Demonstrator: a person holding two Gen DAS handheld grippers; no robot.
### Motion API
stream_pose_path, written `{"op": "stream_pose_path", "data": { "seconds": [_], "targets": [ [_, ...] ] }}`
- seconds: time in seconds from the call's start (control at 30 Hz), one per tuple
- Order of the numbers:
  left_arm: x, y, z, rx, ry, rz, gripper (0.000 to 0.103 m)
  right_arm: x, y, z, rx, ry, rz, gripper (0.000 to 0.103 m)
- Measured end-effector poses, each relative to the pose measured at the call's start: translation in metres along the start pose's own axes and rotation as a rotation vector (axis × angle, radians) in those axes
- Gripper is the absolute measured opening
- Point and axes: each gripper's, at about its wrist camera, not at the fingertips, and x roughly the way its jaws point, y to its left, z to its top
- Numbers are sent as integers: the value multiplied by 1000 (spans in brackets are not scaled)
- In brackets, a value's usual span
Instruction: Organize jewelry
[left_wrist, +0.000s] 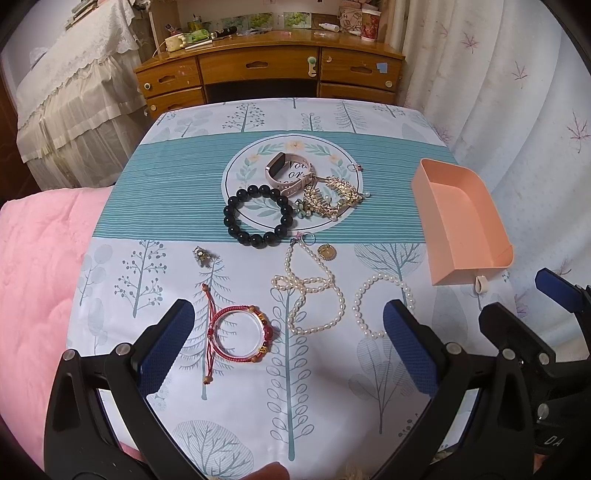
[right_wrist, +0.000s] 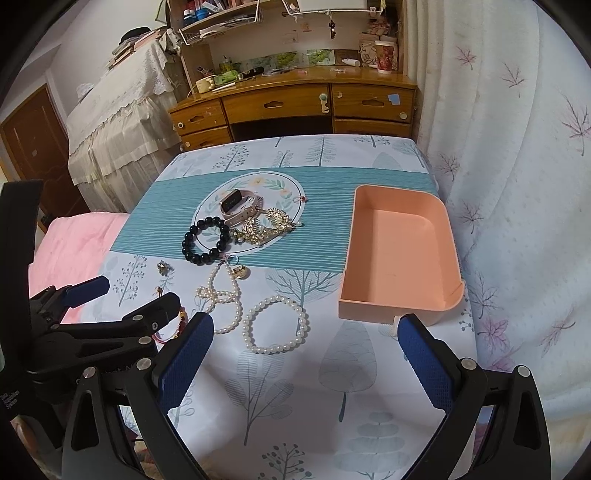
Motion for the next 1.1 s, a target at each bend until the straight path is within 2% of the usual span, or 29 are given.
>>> {"op": "stream_pose_path", "data": {
  "seconds": [0.33, 0.77, 0.9, 0.97, 1.03, 1.1],
  "targets": [
    [-4, 2, -1, -9, -12, -27, 101, 0, 1, -1, 0, -1, 3, 101],
    [-5, 16, -2, -25, 1, -104, 95, -5, 12, -4, -27, -11, 25, 101],
    [-9, 32, 2, -33, -12, -106, 89, -6, 18, 0, -43, -17, 54, 101],
    [-9, 43, 5, -37, -18, -78, 88, -3, 22, 5, -54, -5, 73, 93],
    [-9, 58, 10, -41, -28, -38, 88, 3, 29, 13, -72, 27, 101, 73],
    [-8, 75, 14, -51, -42, -11, 88, 12, 36, 22, -93, 60, 109, 72]
  ]
}}
